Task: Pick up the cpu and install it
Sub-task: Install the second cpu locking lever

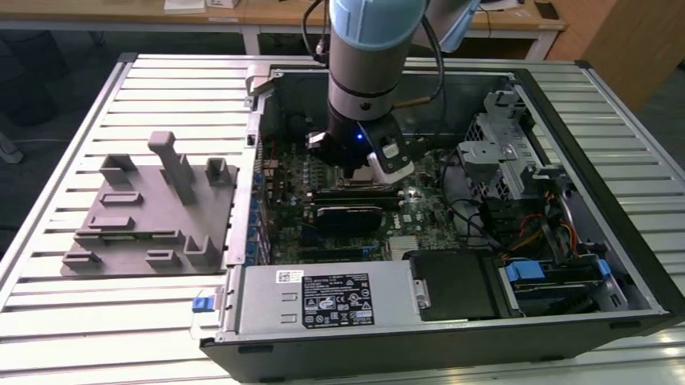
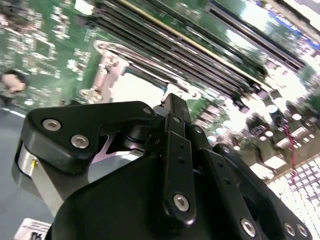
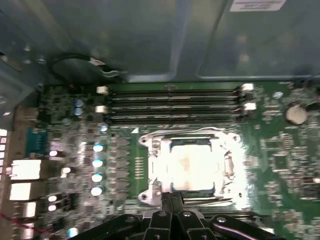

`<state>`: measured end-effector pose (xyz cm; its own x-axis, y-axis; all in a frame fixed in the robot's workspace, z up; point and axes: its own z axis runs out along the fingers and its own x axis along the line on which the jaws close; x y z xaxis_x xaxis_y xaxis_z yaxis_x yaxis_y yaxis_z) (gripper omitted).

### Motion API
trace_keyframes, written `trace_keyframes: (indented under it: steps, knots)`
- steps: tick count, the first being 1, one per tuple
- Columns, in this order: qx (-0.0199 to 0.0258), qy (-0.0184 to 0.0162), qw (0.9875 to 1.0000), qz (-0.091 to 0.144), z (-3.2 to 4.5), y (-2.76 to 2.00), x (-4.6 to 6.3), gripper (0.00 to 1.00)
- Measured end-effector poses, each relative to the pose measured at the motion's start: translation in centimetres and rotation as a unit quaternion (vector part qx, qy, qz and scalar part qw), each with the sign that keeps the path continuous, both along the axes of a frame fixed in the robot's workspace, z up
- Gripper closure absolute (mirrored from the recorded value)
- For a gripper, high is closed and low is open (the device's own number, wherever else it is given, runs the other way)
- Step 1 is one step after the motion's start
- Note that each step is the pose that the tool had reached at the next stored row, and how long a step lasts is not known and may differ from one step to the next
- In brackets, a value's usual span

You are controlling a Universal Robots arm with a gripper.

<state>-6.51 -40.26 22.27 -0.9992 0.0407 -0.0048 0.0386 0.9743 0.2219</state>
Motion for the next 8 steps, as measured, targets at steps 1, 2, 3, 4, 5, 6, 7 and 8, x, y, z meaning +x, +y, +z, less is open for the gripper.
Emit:
trace_keyframes:
  steps: [1, 2, 3, 4, 5, 6, 7, 8]
  knots:
    - [0.0019, -0.0169, 0.9999, 0.0, -0.01, 0.0, 0.0, 0.89]
    - [0.002, -0.0232, 0.9997, 0.0, -0.01, 0.0, 0.0, 0.89]
    - [0.0021, -0.0272, 0.9996, 0.0, -0.04, 0.04, 0.0, 0.89]
    - [0.002, -0.0316, 0.9995, 0.0, -0.07, 0.29, 0.0, 0.89]
    - [0.0017, -0.0318, 0.9995, 0.0, -0.08, 0.54, 0.0, 0.89]
    - [-0.0021, -0.0318, 0.9995, 0.0, -0.13, 1.03, 0.0, 0.89]
    - [-0.0048, -0.0318, 0.9995, 0.0, -0.14, 1.25, 0.1, 0.89]
    - [-0.0078, -0.0318, 0.9995, 0.0, -0.15, 1.4, 0.1, 0.89]
